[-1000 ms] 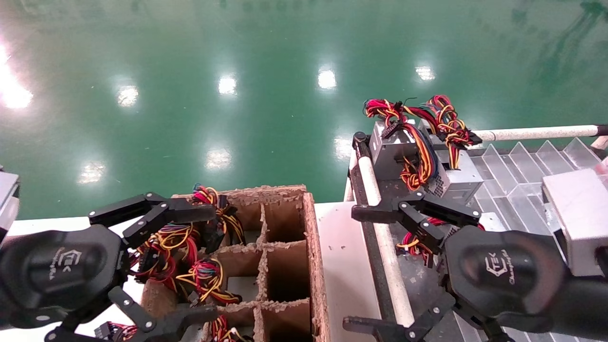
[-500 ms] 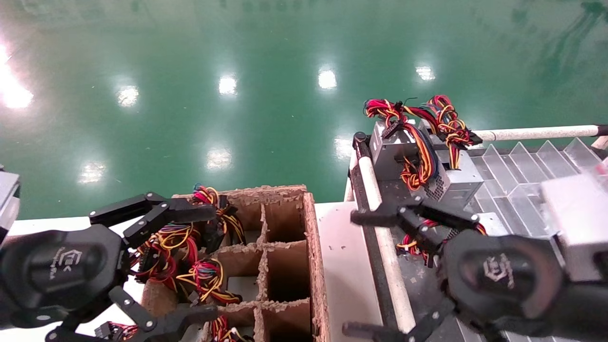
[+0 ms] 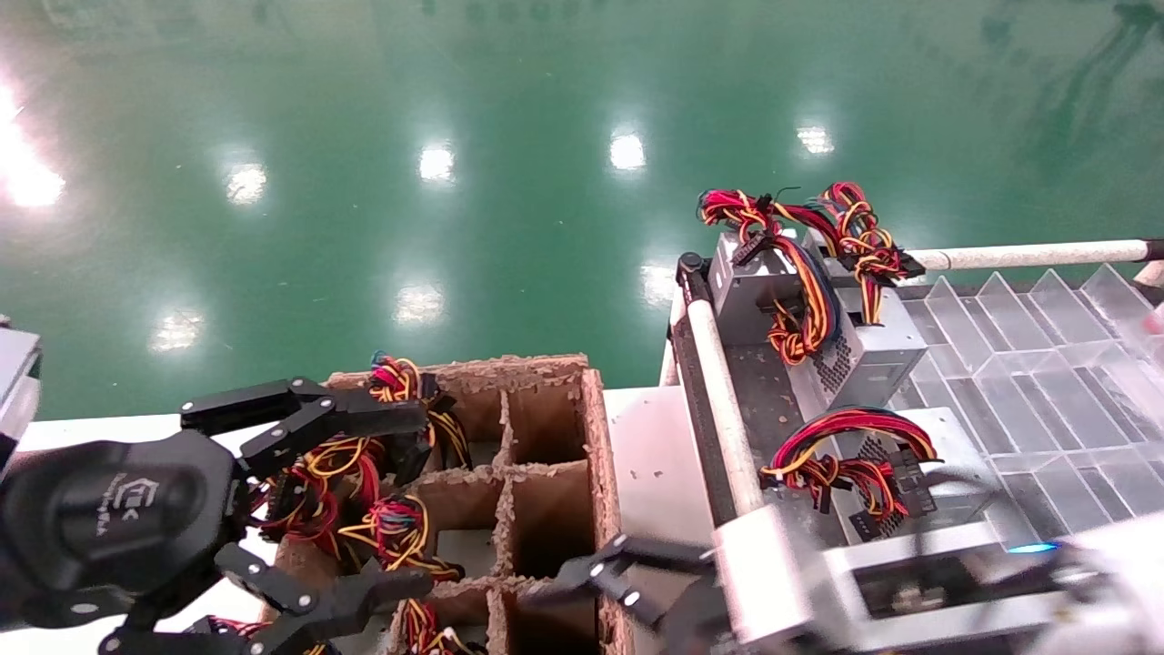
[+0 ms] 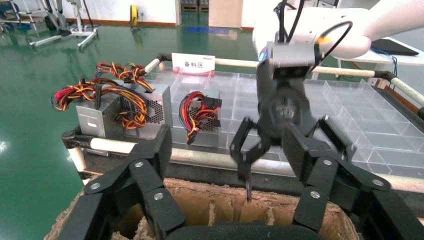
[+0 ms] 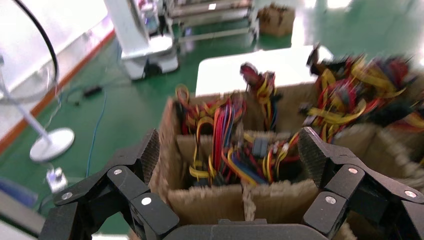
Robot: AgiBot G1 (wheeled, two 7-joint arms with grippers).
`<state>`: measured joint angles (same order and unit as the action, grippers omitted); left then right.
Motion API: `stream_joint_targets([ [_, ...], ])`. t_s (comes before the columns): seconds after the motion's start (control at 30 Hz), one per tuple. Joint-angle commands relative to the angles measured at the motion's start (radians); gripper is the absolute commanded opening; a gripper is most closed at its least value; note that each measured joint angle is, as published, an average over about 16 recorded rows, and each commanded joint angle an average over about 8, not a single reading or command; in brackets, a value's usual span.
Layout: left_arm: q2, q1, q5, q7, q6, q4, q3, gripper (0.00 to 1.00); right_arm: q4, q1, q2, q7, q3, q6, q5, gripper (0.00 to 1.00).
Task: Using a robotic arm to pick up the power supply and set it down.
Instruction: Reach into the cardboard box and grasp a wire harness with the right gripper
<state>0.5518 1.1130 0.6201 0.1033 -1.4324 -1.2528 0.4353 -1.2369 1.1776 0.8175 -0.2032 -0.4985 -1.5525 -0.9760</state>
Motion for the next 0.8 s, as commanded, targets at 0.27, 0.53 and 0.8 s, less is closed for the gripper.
stream_joint_targets([
  [0.27,0.0,0.0,0.0,0.0,0.0,0.0,0.0,0.0,0.102,0.05,0.113,0.077,-0.082,0.0,-0.107,0.46],
  [0.53,0.0,0.0,0.0,0.0,0.0,0.0,0.0,0.0,0.219,0.098,0.206,0.146,-0.139,-0.017,-0.133,0.0],
  [0.8,0.0,0.0,0.0,0.0,0.0,0.0,0.0,0.0,0.289,0.141,0.252,0.194,-0.203,-0.017,-0.156,0.0],
])
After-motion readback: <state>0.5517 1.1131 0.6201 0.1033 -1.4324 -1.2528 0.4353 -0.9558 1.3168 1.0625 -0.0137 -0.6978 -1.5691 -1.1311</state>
